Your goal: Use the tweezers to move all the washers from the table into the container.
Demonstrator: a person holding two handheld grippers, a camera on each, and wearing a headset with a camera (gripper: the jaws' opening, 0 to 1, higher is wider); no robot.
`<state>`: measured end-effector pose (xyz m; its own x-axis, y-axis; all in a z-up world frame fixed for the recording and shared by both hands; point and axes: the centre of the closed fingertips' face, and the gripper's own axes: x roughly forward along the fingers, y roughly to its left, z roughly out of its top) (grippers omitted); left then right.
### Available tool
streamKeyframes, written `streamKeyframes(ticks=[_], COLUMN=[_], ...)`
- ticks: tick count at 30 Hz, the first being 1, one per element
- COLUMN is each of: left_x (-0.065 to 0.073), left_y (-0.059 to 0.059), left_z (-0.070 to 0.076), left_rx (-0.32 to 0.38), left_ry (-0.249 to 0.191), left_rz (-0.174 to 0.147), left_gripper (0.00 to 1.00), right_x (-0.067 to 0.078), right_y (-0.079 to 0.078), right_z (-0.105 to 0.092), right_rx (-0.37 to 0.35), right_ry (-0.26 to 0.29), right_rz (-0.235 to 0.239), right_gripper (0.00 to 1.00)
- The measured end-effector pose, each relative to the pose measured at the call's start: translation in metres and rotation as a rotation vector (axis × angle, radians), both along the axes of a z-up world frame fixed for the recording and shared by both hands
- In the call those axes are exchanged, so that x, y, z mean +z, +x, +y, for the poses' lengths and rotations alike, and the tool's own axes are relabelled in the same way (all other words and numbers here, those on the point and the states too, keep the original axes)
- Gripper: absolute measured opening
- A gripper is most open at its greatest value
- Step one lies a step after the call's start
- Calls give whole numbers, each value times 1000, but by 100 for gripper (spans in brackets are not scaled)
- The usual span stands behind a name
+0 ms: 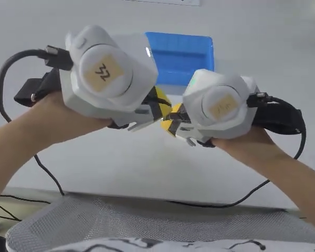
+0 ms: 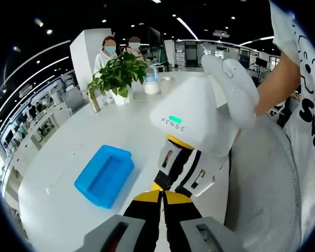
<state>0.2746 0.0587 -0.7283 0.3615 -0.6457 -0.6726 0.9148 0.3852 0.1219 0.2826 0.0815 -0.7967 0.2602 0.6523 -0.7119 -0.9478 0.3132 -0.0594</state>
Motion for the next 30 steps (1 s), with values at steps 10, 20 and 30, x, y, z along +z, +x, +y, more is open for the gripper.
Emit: streamKeyframes(ticks=[10,20,30], left_x=[-3,-10,-14], left_y=[18,23,25], left_z=[7,7,7], left_rx=[39,38,36], left_ry=[-9,9,4], left_rz=[-15,-8,-4], left_gripper=[0,0,0], right_x=[-1,-8,-11], right_y=[18,23,23], right_z=[5,9,6], right_rx=[-23,-12,-10], right_ry=[45,29,15], right_rz=[16,25,21], right_gripper=[6,6,6])
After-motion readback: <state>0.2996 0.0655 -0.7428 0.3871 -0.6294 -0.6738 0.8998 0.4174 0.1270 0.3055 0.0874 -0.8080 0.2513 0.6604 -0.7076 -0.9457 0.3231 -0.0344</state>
